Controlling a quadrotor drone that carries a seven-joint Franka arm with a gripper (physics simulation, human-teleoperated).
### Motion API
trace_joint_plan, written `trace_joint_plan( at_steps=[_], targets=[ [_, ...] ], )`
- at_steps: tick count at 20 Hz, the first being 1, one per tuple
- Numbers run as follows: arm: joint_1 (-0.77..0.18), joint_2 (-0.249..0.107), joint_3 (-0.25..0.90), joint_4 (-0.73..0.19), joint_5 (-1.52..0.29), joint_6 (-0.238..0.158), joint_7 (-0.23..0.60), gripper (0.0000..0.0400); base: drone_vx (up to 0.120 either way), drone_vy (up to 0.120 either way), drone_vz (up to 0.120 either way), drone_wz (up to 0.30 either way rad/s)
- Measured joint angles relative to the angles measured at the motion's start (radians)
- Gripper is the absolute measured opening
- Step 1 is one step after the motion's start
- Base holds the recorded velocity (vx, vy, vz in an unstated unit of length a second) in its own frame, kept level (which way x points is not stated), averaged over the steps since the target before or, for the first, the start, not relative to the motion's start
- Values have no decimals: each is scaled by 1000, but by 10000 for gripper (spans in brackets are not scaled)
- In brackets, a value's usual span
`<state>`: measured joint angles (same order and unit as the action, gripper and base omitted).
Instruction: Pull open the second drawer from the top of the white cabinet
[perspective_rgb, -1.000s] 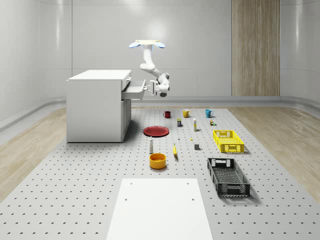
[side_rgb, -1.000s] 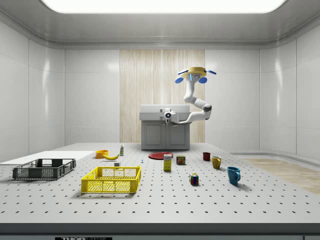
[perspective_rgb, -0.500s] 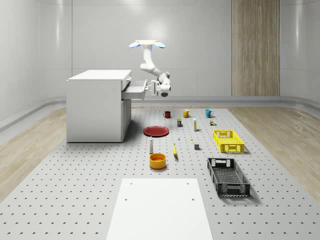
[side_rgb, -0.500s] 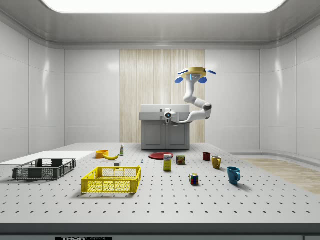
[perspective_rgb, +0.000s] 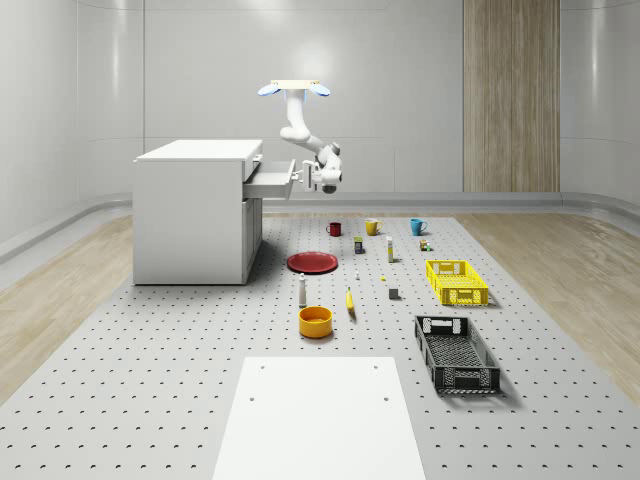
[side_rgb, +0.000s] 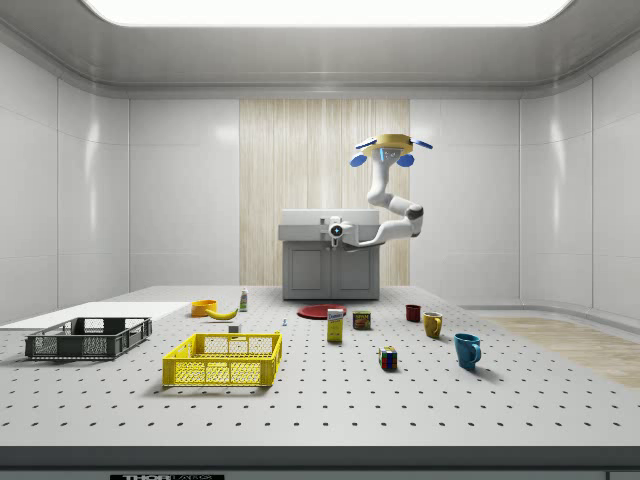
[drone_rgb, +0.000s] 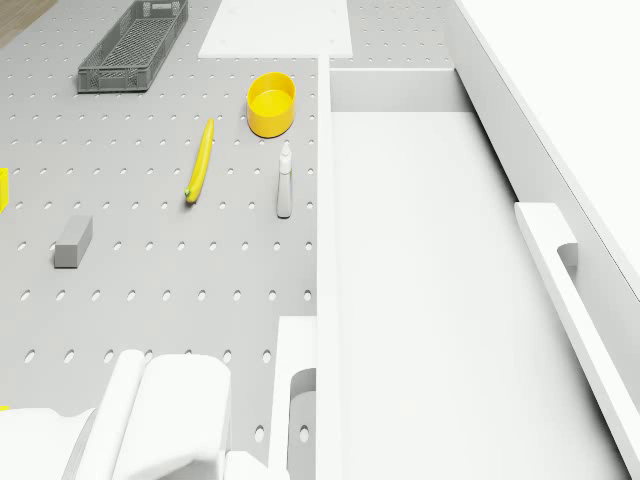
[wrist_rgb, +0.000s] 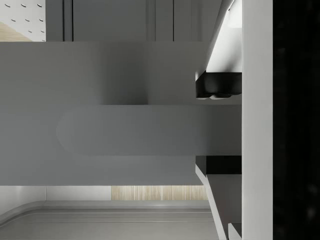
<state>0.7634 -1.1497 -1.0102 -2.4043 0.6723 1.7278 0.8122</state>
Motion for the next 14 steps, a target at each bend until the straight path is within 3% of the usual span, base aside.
trace_joint_plan(
  at_steps=[14],
  targets=[
    [26,-37,-44,49,-60,-34,34,134,0,0,0,0]
  ],
)
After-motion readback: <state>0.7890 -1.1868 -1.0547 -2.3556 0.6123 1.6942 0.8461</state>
